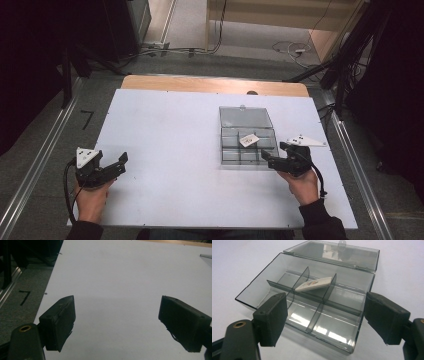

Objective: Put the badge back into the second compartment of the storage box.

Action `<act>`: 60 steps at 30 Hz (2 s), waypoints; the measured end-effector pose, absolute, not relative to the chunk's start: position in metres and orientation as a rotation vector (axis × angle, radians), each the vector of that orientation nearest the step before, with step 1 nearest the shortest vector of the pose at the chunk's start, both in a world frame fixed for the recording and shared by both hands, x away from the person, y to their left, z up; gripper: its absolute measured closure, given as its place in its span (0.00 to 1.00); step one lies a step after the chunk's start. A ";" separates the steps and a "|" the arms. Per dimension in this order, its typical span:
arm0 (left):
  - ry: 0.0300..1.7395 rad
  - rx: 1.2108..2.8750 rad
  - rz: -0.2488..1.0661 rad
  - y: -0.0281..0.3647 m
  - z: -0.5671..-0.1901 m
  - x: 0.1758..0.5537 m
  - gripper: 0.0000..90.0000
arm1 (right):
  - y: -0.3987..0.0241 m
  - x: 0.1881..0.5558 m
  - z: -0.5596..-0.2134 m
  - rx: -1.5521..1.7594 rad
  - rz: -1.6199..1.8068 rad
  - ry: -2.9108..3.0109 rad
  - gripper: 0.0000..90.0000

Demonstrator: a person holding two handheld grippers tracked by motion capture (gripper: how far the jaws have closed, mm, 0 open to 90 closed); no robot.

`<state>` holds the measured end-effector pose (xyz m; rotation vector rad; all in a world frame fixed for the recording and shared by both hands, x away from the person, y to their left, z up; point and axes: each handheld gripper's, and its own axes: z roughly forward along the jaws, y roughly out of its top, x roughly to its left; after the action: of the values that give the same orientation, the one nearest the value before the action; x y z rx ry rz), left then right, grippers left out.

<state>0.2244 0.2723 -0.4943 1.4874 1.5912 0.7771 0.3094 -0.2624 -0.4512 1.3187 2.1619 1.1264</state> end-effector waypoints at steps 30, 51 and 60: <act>1.591 1.490 0.777 0.272 -0.494 0.224 0.16 | -0.291 0.297 -0.455 1.354 1.109 2.133 0.20; 1.592 1.492 0.777 0.272 -0.495 0.225 0.16 | -0.313 0.287 -0.458 1.390 1.102 2.110 0.20; 1.594 1.493 0.780 0.272 -0.495 0.225 0.16 | -0.322 0.283 -0.458 1.401 1.089 2.092 0.19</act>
<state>0.2246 0.2718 -0.4946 1.4934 1.5944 0.7796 0.2825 -0.3222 -0.4582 1.4012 2.0923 1.0892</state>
